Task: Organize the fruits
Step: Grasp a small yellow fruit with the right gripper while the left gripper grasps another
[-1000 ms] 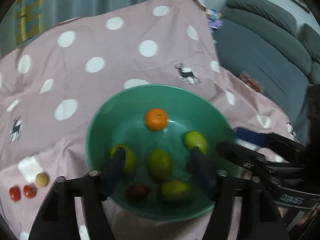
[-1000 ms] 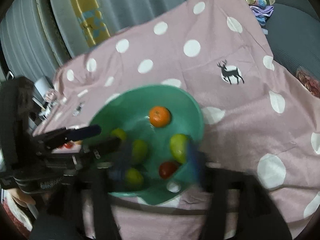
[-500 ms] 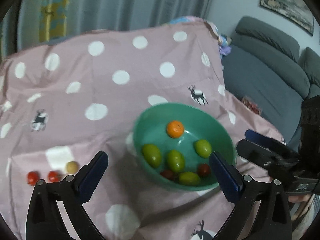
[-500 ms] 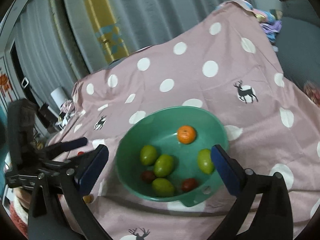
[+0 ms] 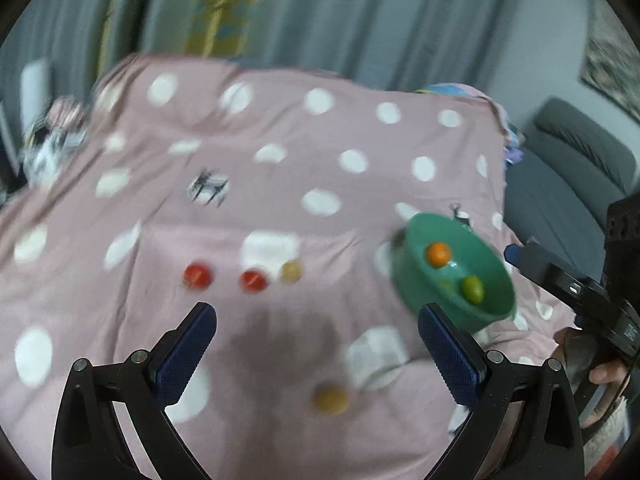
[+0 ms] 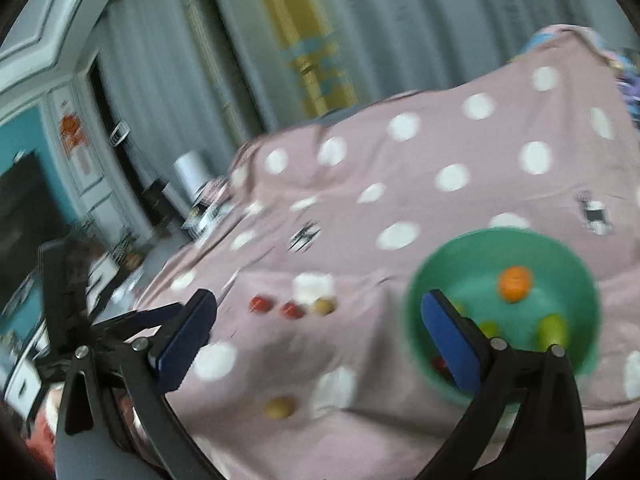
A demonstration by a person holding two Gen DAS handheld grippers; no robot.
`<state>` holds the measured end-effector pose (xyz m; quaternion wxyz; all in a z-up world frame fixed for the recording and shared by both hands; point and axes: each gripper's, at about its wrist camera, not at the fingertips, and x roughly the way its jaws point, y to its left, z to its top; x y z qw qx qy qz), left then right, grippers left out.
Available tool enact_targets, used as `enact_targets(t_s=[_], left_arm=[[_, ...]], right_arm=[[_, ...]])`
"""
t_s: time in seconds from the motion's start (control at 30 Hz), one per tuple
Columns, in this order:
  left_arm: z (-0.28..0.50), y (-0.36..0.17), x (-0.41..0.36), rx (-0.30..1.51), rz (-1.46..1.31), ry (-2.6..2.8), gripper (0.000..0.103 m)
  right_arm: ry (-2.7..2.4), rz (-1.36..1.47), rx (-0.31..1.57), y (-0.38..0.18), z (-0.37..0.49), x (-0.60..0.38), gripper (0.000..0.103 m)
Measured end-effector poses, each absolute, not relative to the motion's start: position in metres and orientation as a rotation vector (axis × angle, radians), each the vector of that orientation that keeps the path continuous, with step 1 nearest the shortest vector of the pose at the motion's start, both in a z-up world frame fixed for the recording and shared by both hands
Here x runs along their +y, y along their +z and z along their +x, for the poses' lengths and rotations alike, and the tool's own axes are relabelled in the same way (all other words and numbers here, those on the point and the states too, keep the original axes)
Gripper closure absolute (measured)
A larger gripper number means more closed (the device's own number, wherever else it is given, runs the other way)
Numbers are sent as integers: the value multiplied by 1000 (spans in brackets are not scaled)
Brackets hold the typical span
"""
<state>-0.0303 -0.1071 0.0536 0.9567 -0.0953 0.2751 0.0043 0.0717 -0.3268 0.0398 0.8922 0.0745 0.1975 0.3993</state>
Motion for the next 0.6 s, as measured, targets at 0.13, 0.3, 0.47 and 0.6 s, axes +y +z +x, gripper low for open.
enact_targets(t_s=[0.13, 0.3, 0.47, 0.6], left_arm=[[-30, 11, -86, 647, -145, 65, 3], [-27, 0, -83, 671, -62, 91, 3], [-27, 4, -48, 678, -226, 160, 3], [-22, 11, -28, 663, -298, 151, 3]], right_arm=[[926, 65, 504, 18, 66, -283, 0], [901, -118, 600, -14, 62, -247, 0], [899, -286, 582, -38, 51, -233, 4], [919, -281, 627, -49, 57, -227, 6]])
